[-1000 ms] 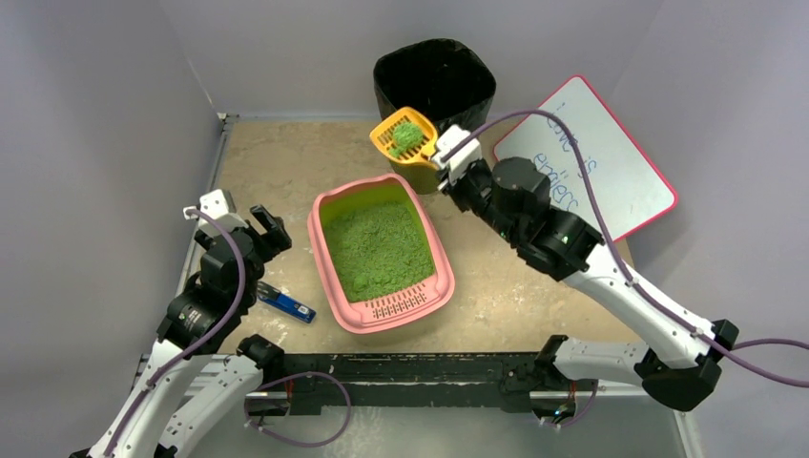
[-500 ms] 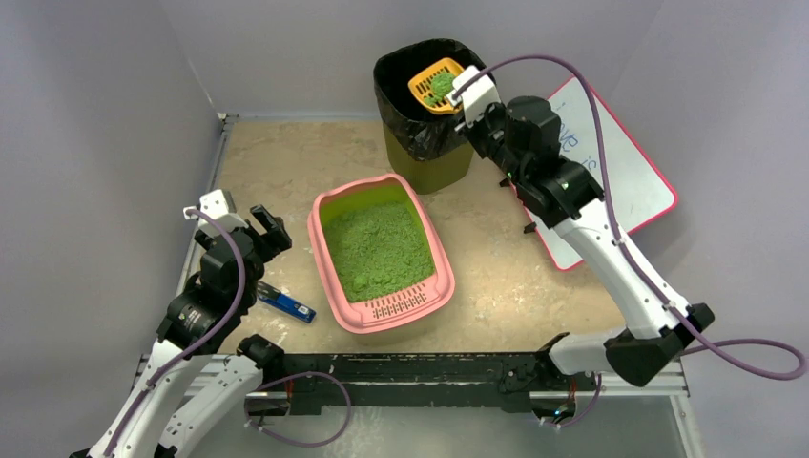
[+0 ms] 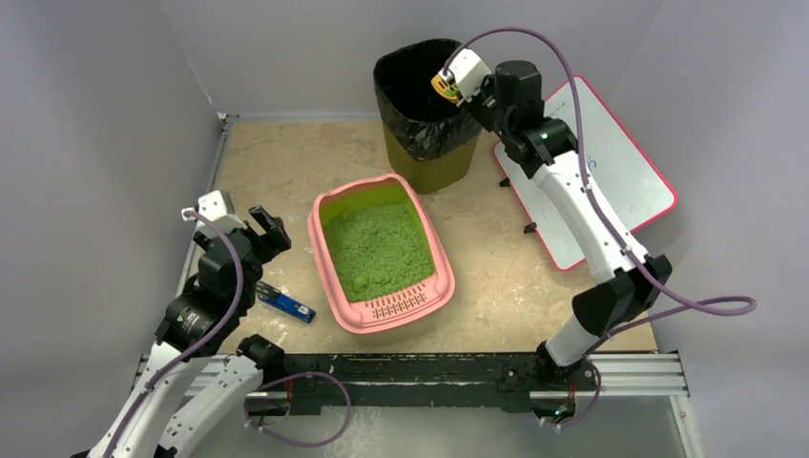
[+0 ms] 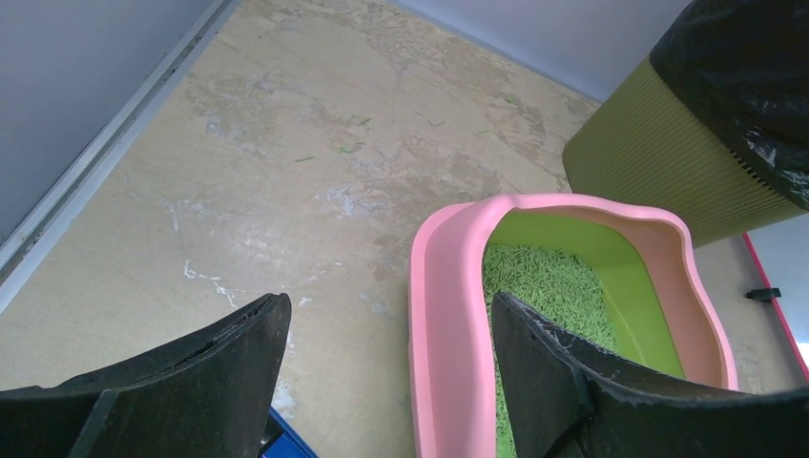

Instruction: Clean the litter box

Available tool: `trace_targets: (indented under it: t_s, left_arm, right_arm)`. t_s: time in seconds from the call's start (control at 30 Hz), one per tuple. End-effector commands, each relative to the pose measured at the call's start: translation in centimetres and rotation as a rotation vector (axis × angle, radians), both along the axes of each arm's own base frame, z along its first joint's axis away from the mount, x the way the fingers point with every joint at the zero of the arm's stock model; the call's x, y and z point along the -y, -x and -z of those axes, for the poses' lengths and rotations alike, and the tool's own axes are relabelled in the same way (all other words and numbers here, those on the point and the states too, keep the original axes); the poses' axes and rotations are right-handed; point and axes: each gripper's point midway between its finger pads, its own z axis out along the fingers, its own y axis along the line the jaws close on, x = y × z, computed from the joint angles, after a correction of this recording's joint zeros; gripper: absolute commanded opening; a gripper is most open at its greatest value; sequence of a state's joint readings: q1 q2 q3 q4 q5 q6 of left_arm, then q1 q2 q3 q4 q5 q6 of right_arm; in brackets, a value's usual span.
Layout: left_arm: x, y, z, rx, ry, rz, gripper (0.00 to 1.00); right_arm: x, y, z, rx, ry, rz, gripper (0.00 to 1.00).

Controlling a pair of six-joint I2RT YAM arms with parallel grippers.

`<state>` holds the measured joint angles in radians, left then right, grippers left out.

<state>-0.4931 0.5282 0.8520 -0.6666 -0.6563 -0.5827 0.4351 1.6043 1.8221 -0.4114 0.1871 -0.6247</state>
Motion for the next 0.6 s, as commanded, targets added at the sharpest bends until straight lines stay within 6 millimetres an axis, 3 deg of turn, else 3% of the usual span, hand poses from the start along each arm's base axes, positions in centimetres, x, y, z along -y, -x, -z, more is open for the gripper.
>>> trace_targets:
  t_s: [0.0, 0.3, 0.57]
  left_arm:
    - [0.0, -0.1, -1.2, 0.055, 0.022, 0.001, 0.77]
    - [0.3, -0.2, -1.2, 0.057, 0.024, 0.016, 0.77]
    - [0.2, -0.1, -1.2, 0.058, 0.026, 0.012, 0.77]
  right_arm:
    - [0.6, -0.7, -3.0, 0.075, 0.031, -0.014, 0.00]
    - [-0.1, -2.2, 0.0, 0.010, 0.160, -0.092, 0.00]
    - [0.5, -2.8, 0.2, 0.037, 0.354, -0.147, 0.00]
